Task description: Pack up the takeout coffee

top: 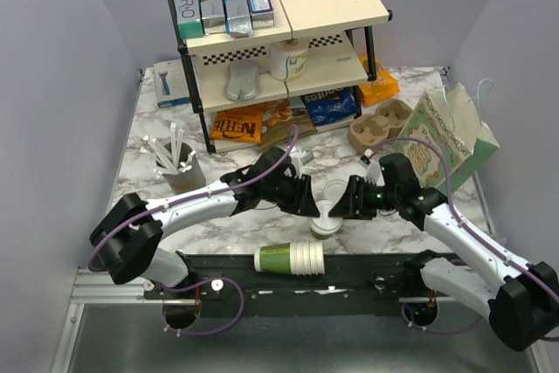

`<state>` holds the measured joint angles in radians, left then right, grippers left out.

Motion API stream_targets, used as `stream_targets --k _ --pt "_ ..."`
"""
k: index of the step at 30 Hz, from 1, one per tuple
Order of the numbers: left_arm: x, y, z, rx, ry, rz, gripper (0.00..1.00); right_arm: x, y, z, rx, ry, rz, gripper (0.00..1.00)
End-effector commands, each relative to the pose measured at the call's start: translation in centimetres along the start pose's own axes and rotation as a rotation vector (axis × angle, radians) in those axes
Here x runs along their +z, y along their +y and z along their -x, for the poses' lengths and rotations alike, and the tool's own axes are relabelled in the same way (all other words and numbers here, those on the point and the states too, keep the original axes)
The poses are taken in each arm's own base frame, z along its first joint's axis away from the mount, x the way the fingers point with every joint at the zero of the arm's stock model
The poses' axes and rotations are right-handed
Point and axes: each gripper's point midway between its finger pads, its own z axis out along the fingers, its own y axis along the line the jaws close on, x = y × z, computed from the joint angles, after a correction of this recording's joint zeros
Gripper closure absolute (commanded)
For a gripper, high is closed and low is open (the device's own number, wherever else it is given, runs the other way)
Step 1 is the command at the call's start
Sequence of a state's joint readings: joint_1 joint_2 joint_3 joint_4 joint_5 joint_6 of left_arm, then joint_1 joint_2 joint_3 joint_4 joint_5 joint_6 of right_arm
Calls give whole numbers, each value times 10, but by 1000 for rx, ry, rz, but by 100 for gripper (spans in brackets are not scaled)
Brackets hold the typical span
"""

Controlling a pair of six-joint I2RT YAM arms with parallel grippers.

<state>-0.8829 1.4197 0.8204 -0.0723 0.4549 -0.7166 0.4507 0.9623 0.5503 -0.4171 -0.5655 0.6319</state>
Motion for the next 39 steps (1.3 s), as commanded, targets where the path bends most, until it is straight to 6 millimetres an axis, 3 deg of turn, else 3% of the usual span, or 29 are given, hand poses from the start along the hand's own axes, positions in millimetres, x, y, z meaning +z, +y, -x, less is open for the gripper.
stream_targets --k 1,3,6,7,9,10,15,19,29,33,39 --pt "8 26 -32 -39 97 80 63 6 -15 -8 18 21 -45 44" --pt "4 31 -27 -22 74 119 62 4 -12 -7 5 15 -39 44" --pt "-2 29 -21 5 56 136 50 0 -6 -4 -25 -2 -19 43" --pt "-3 26 -19 11 51 134 38 -2 -1 -1 -40 -13 -3 43" --pt "-6 15 -7 30 21 113 30 -6 8 2 -53 -18 23 40" --pt "-6 11 -2 36 7 101 19 -9 16 8 -62 -30 41 39" --pt "-8 -17 25 68 -58 28 16 -17 37 20 -67 -54 90 34" --pt "-11 -26 31 70 -75 3 1 -18 36 18 -58 -46 82 30" --pt "-17 16 5 24 -45 162 1 -10 10 -1 -16 0 11 27" --pt "-16 15 -5 -3 -30 132 1 -10 10 -6 -19 17 21 27" --pt "-6 7 -1 -30 -34 70 1 -5 0 -12 5 42 1 30"
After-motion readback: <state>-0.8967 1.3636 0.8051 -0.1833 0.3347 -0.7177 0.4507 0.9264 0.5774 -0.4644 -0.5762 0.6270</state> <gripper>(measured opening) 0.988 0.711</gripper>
